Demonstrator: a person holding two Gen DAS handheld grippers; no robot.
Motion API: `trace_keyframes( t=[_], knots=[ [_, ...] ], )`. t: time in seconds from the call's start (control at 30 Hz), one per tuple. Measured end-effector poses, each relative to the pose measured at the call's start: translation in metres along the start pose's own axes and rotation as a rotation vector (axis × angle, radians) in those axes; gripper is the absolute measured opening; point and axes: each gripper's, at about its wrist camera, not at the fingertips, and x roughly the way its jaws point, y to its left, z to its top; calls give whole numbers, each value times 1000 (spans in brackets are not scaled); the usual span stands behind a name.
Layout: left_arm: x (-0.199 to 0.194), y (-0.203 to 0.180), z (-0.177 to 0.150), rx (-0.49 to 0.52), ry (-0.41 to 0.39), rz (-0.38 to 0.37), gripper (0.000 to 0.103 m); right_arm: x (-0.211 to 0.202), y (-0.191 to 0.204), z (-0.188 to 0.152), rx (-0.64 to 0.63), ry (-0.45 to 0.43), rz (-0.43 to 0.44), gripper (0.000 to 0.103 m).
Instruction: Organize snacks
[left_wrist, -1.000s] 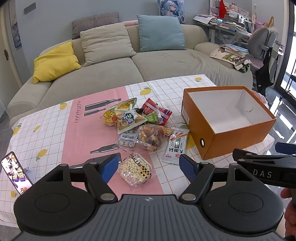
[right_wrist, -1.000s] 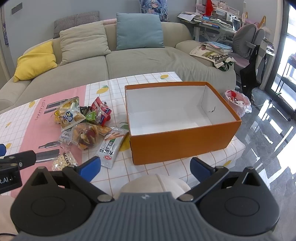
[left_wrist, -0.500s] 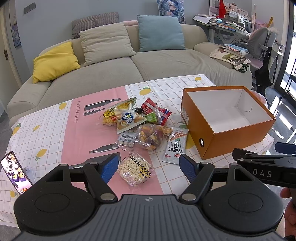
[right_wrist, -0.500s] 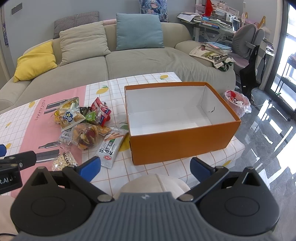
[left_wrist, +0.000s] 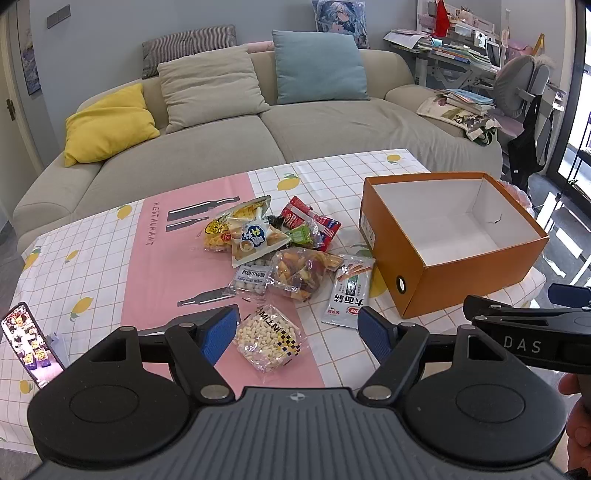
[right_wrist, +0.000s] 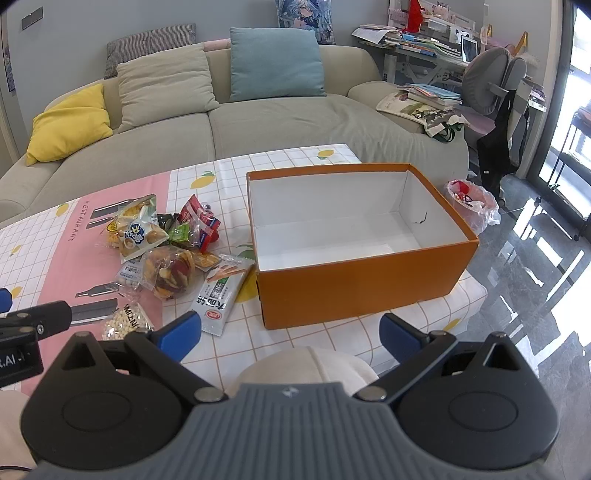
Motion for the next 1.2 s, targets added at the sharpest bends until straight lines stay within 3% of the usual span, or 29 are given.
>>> trace_keyframes(
  t=[0.67,0.87,0.97,1.03,1.2],
  knots=[
    [2,-8,7,1,-7,-29,86,-1,2,2,-13,3,-6,100],
    [6,13,14,-26,-14,-85,77,1,6,2,-49,-30,17,100],
    [10,26,20,-33,-4,-126,70,1,9,2,-80,-67,81,100],
    [13,36,25,-38,6,-163,65,1,13,2,-105,-89,113,97],
    [29,56,34,-34,58,-257,59,8,31,7,-187,-124,174,71]
  ],
)
